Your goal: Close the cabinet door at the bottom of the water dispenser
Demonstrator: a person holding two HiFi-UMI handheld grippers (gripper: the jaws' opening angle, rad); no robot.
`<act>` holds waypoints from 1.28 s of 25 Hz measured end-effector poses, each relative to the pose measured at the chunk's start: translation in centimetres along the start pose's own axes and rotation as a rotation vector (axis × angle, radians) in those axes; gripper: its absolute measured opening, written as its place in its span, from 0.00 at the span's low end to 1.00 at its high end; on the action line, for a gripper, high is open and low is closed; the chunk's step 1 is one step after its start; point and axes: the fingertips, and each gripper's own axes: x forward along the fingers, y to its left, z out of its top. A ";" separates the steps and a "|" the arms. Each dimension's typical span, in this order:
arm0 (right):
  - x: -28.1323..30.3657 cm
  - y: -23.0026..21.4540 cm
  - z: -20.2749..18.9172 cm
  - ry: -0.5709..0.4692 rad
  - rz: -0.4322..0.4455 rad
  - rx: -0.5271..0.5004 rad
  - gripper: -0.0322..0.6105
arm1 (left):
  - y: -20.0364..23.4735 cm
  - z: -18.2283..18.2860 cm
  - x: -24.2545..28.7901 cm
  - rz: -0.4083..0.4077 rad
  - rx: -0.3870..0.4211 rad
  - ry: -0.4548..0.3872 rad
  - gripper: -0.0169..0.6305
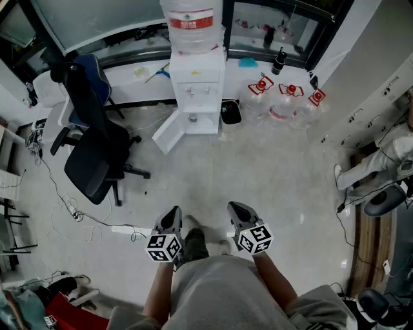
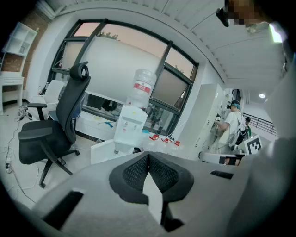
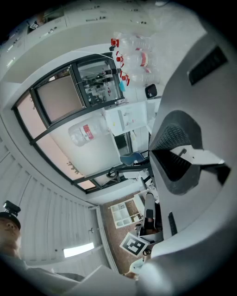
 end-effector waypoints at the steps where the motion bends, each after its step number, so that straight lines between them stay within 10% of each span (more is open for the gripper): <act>1: -1.5 0.1 -0.2 -0.005 0.012 0.005 0.06 | -1.6 -0.5 -0.7 -0.005 -0.005 -0.007 0.04; 16: -10.4 9.0 3.1 -0.248 0.177 0.142 0.06 | -11.8 1.7 -8.6 -0.121 0.015 -0.170 0.04; 24: -6.9 17.3 5.6 -0.268 0.189 0.030 0.06 | -9.8 4.9 -13.6 -0.088 0.177 -0.190 0.04; 32: -3.9 24.7 3.0 -0.226 0.186 -0.018 0.06 | -3.7 3.9 -17.8 -0.086 0.161 -0.175 0.04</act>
